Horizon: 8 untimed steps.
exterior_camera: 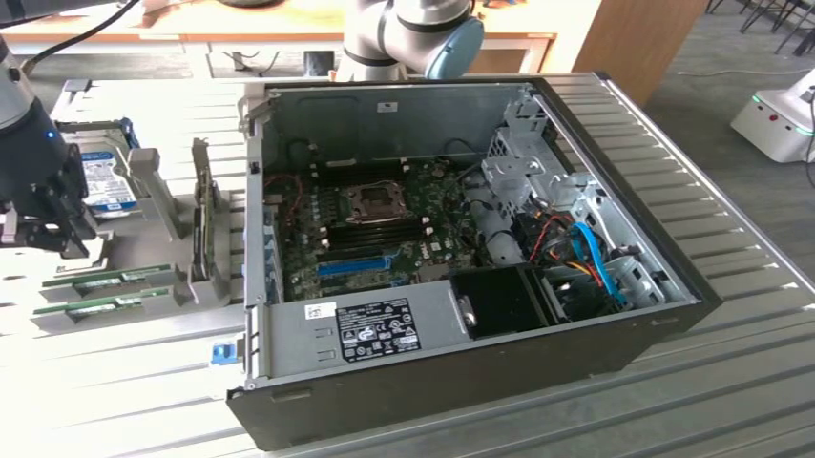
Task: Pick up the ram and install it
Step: 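Pick up the ram and move it above insertion slot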
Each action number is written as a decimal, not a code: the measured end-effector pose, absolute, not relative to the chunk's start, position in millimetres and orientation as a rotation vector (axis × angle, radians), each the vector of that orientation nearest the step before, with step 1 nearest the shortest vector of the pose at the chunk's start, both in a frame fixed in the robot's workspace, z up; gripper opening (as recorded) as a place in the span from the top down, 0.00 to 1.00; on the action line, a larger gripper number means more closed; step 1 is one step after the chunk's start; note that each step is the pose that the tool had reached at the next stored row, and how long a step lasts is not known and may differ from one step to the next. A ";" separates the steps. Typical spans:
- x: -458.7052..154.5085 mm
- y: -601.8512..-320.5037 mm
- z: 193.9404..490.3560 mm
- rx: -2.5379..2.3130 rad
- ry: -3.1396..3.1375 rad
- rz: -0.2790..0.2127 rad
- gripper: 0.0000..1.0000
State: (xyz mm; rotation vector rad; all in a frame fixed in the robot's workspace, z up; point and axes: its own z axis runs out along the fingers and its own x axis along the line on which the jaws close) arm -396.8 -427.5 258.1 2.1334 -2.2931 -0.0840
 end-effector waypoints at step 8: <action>-396.8 -436.3 258.1 2.133 -2.293 -0.084 0.69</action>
